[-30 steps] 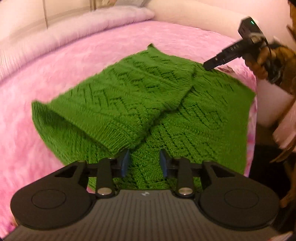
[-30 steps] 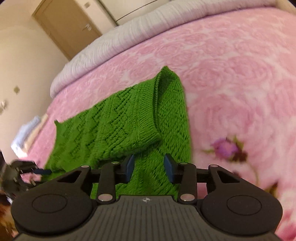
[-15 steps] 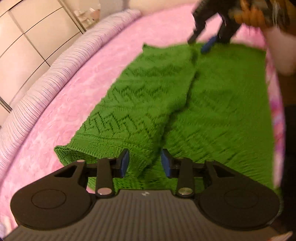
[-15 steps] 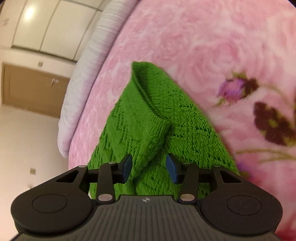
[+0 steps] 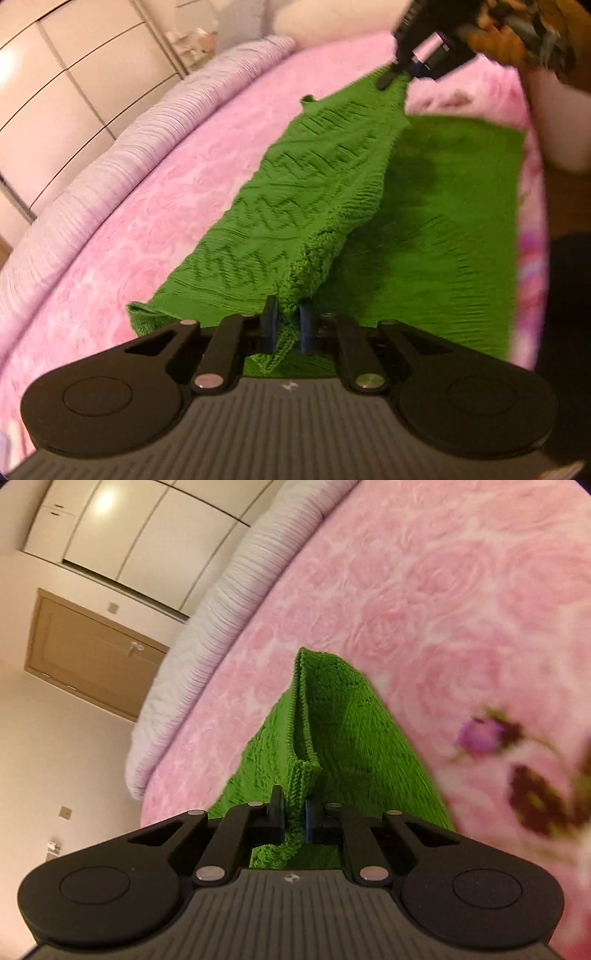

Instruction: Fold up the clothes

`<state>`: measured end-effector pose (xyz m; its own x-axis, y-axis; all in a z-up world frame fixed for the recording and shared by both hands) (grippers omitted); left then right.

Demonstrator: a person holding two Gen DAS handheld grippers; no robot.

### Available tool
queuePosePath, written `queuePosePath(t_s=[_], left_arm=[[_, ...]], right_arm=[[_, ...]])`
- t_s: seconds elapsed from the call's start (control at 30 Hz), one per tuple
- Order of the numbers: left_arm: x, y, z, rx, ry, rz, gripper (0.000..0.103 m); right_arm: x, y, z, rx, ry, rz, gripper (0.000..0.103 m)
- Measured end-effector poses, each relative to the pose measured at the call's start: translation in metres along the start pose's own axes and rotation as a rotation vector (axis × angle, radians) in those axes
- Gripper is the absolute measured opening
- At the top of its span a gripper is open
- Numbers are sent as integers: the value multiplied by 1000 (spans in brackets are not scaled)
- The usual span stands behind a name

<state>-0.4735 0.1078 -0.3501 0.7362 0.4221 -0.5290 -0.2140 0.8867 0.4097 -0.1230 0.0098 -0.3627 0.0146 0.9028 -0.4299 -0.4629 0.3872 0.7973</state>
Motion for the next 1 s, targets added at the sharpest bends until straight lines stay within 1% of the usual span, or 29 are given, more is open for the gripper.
queuePosePath(t_s=[0.1,0.2,0.37,0.43,0.57,0.7,0.77,0.83,0.9,0.93,0.97,1.0], left_arm=[[-22,-28,-3,-14,3,-5,8],[-29,-45,-10,-32,10,1,8],[-36,-46,-12,-74,-14,45,8],[-42,-43,-10,-89,-31,58,8],[-41,-45,-15,-106,-18,44,8],[-40,-52,-23,-112,8,30,8],[-39,-55,-26,-115,21,23,8],[-39,-58,-29,-112,34,17,11],[-40,-58,-29,-91,51,13,12],[-44,-57,-27,-94,56,11,14],[-48,-54,-25,-105,59,11,14],[-53,-49,-22,-130,62,12,15]], right_arm=[[-28,-14,-19,12,8,-22,11],[-44,-28,-35,41,4,-39,11],[-55,-28,-46,58,-22,-36,11],[-59,-22,-46,43,-39,-17,11],[-60,-27,-55,13,-36,-46,11],[-55,-48,-68,52,-22,-89,11],[-55,-51,-71,46,-30,-88,10],[-52,-52,-72,28,-27,-104,10],[-54,-49,-71,13,-19,-123,13],[-57,-46,-69,3,-19,-131,22],[-62,-41,-66,-37,-32,-155,28],[-67,-36,-63,-88,-50,-183,32]])
Point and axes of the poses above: each gripper's, at about its wrist camera, not at the fingertips, and x roughly the way its jaws point, y to its left, z to its top, the point moved 4 cm from there along x, roughly the way its jaws point, and after that the axes turned 10 degrees about -y, right-handed, at the moved point
